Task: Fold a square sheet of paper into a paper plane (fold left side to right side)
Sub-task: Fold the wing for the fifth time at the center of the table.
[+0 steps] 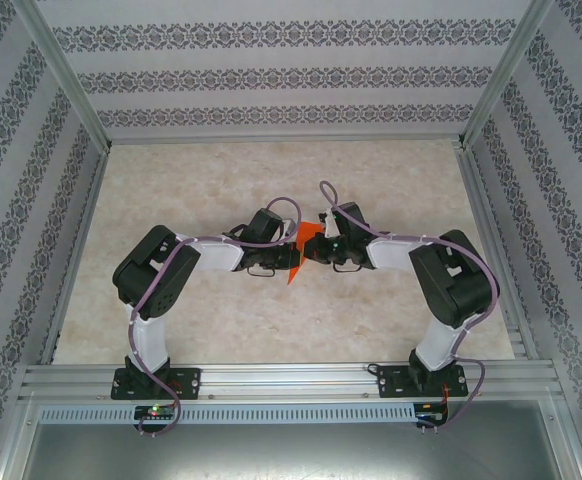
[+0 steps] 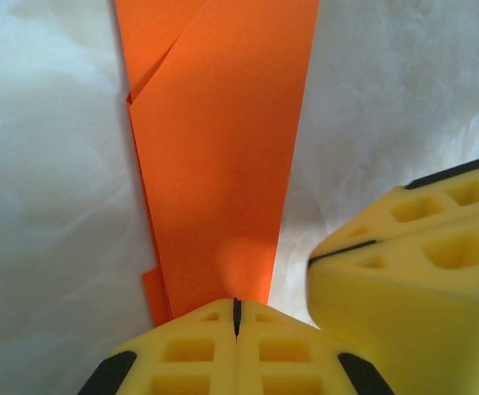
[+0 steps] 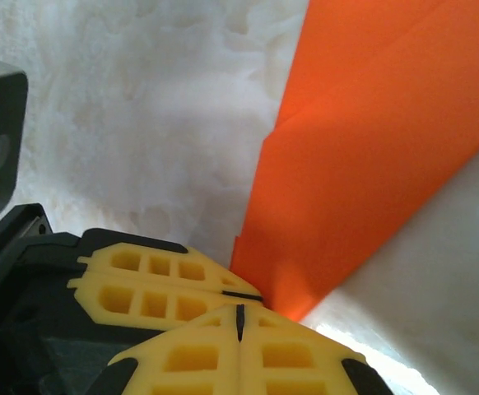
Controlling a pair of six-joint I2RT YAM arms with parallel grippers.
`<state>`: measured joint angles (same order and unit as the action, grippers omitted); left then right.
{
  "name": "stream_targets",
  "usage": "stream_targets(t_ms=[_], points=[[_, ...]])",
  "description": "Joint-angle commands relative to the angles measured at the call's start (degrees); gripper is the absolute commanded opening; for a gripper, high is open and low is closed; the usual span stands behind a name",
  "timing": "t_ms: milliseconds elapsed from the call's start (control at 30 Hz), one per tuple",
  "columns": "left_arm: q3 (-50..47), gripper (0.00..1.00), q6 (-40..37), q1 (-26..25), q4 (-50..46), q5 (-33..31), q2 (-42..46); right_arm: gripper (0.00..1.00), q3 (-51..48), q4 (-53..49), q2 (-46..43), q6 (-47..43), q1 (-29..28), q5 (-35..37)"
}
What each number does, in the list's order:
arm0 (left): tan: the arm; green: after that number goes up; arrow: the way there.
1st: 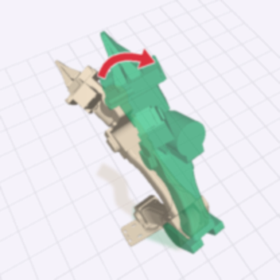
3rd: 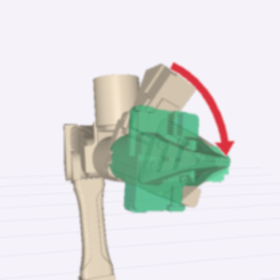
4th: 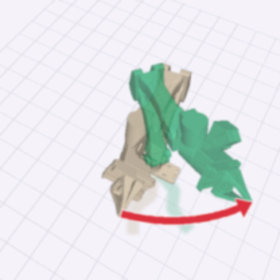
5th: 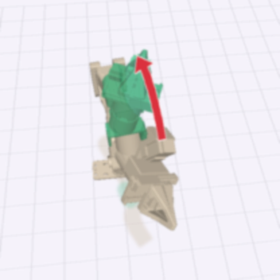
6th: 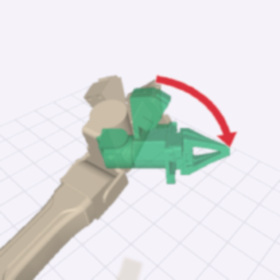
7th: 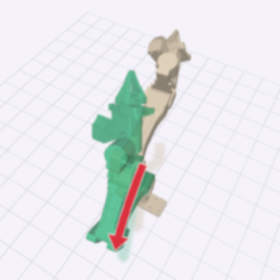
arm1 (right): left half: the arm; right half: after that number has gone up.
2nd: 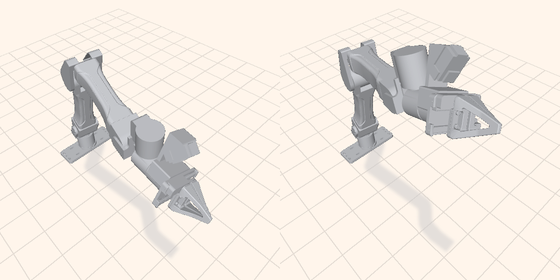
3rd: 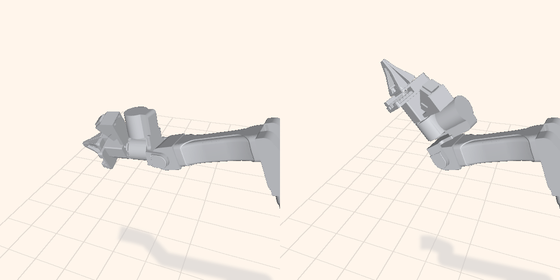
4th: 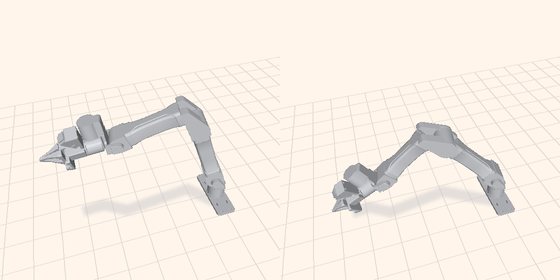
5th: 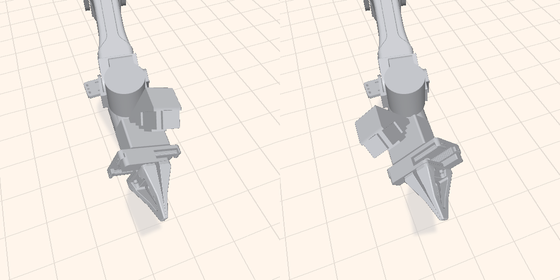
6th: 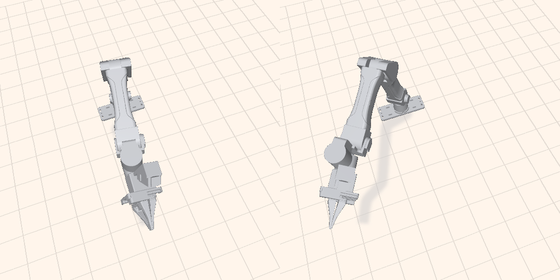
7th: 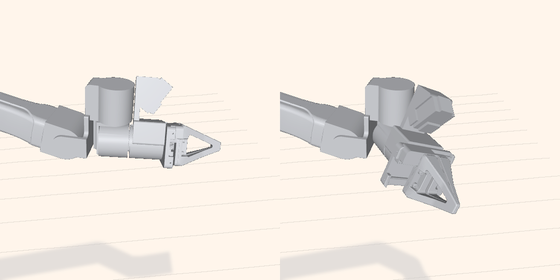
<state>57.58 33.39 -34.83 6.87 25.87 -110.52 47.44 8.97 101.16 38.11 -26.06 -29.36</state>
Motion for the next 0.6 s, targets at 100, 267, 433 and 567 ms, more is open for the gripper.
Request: stream_targets(t_ms=[100, 267, 433, 567], points=[[-2.9, 0.06, 0.1, -0.7, -7.6, -1.6, -1.6, 0.0, 1.5, 0.6, 2.5, 1.6, -1.0, 1.4], [-2.9, 0.06, -0.1, -0.7, -7.8, -1.6, -1.6, 0.0, 2.2, 0.2, 4.7, 1.3, -1.2, 1.5], [-3.0, 0.07, -0.2, -0.7, -7.9, -1.6, -1.6, 0.0, 3.7, -3.4, 5.8, -1.3, -1.2, 3.9], [-3.2, 0.06, -0.3, -0.7, -8.1, -1.8, -1.7, 0.0, 5.2, -7.9, 5.7, -4.3, -1.1, 6.9]])
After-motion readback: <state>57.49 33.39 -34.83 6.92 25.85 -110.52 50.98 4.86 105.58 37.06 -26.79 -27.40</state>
